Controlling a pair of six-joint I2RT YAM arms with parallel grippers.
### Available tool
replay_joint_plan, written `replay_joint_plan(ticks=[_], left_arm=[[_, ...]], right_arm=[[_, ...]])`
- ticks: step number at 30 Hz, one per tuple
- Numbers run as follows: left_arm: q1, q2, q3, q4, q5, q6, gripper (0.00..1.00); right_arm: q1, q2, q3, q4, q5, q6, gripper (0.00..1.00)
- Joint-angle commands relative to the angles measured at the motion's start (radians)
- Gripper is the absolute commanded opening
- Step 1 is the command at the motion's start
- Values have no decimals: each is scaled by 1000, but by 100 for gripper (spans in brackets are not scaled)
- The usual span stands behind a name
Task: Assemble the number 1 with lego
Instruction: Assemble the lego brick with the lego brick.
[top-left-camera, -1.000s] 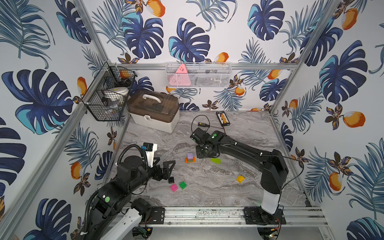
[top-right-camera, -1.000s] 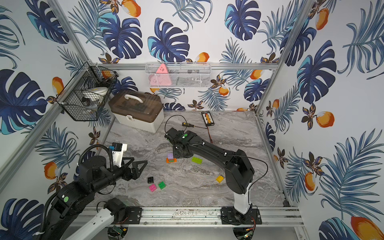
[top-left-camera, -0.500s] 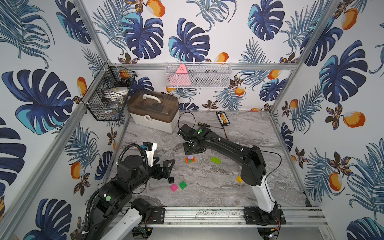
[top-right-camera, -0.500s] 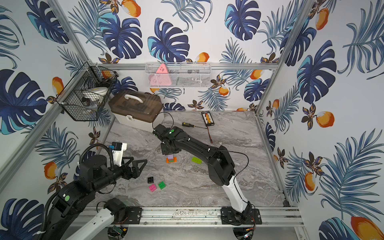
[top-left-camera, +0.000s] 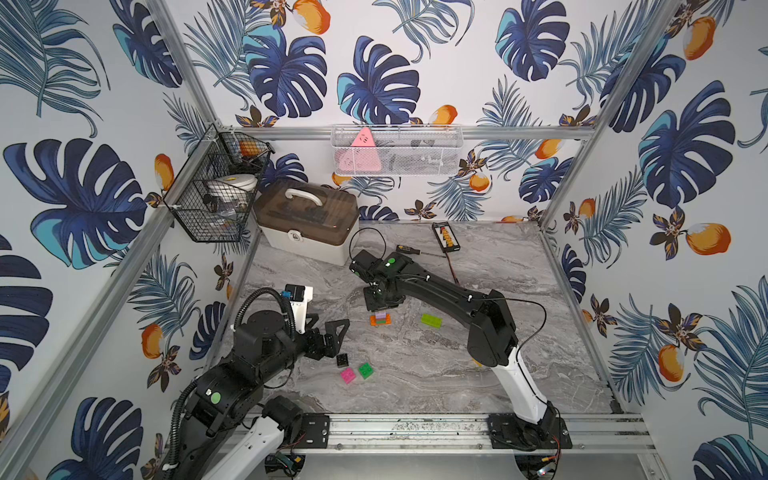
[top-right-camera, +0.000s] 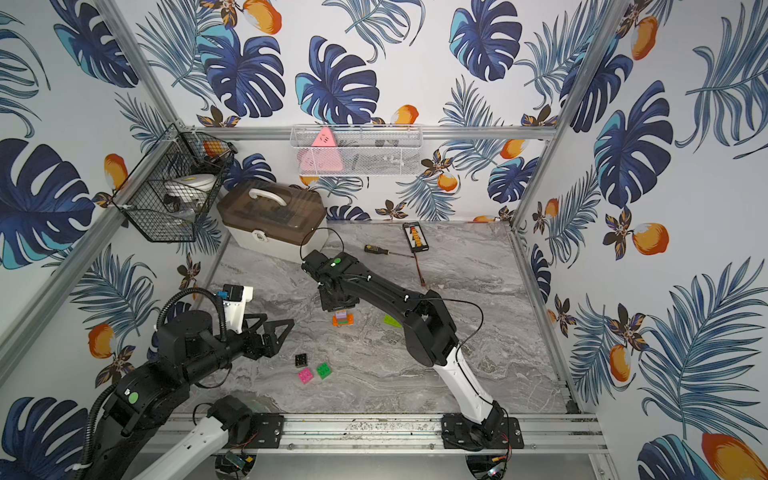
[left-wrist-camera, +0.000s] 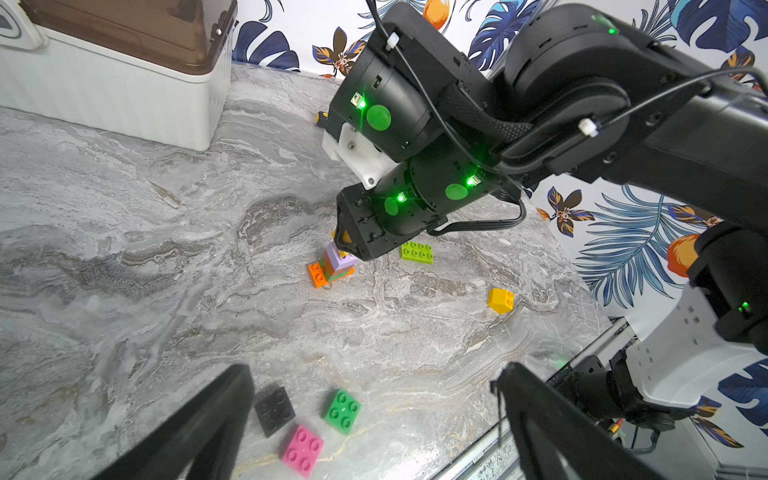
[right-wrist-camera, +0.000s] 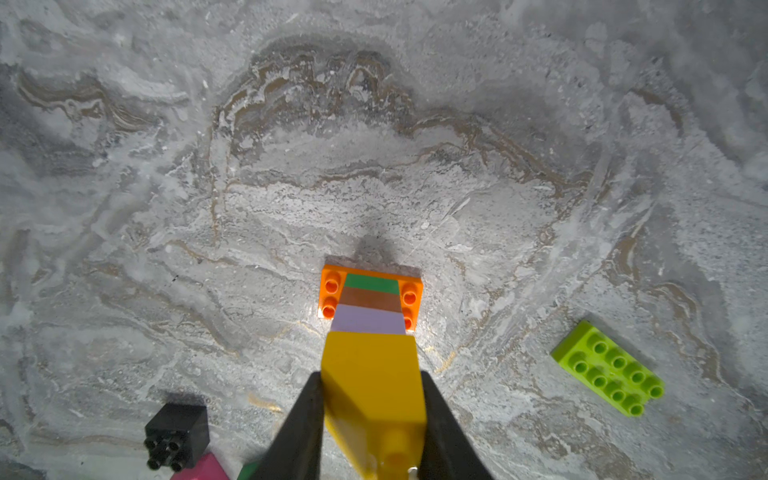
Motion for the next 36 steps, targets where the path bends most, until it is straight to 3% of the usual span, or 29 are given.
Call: replay_joint_plan(ticks=[1,23,36], left_arm=[[2,-1,1,17,7,4,99],[2,-15,1,15,3,3,99],[3,-18,1,15,1,3,99]], right_arm=[[2,6,6,-24,-3,3,27],[10,-13,-35,2,-34,47,24],[1,28,65,-67,3,6,24]])
